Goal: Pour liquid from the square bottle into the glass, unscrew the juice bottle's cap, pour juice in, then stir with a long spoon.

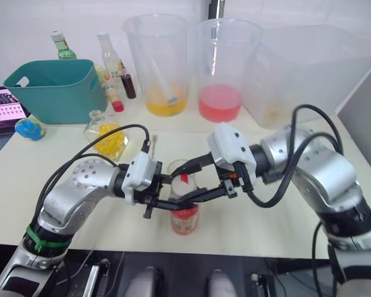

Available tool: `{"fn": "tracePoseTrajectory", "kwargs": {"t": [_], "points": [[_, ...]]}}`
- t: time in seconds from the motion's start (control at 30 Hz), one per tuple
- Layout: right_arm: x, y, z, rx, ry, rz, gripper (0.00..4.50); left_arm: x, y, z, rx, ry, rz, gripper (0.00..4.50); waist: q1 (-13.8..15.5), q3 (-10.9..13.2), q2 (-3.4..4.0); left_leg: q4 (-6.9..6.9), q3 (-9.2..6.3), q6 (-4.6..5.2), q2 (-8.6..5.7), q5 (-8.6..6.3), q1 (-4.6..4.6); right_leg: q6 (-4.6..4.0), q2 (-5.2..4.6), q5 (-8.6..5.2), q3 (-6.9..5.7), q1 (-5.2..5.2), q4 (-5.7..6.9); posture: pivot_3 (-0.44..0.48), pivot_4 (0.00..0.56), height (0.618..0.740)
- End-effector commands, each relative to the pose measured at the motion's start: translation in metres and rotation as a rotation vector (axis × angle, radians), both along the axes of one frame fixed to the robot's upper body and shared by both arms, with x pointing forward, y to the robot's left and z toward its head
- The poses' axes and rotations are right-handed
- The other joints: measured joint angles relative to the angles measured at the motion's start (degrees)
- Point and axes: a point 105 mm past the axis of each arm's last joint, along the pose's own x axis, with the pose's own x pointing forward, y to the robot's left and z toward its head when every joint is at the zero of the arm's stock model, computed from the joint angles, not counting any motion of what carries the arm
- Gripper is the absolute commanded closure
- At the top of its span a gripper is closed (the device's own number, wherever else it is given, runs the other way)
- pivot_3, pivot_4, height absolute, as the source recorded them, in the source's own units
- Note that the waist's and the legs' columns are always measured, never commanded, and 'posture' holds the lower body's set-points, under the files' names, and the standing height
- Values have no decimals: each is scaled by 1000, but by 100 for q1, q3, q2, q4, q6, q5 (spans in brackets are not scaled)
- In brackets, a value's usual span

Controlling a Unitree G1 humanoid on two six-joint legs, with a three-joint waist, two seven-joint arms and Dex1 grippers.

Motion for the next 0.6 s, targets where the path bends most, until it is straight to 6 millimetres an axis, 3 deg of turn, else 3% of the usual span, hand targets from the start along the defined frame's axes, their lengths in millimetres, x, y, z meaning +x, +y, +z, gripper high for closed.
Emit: {"fn": "tracePoseTrajectory", "kwargs": {"t": [0.03, 0.17, 0.23, 0.43, 0.6], "points": [[3, -6, -9, -127, -41, 135, 2814, 4, 4, -12, 55, 34, 62, 3234, 6, 0, 0, 0, 0, 0, -1, 0, -1, 0, 0, 0, 0, 0, 0, 0, 150, 728], [11, -14, 0, -153, -36, 120, 2814, 2, 4, -12, 56, 31, 61, 3234, 23, 0, 0, 0, 0, 0, -1, 0, -2, -1, -2, 0, -2, 0, 0, 0, 150, 728], [10, -19, 8, -145, -6, 91, 1776, 3, 3, -11, 56, 32, 58, 3234, 30, 0, 0, 0, 0, 0, -1, 0, -2, -1, -3, 1, -2, -1, 0, 0, 150, 728], [1, -24, 26, -38, -53, -72, 22, 6, -2, -8, 63, 31, 26, 3234, 56, 2, -2, 0, 1, 0, -2, 0, -13, -1, -3, 1, -1, -14, 3, 0, 150, 728], [-12, -28, 27, 146, 55, -318, 22, 8, -10, -4, 58, 38, -30, 3234, 102, 3, -4, -2, -1, 0, -3, 0, -14, -1, -3, 1, -2, -10, 3, 0, 150, 728]]}}
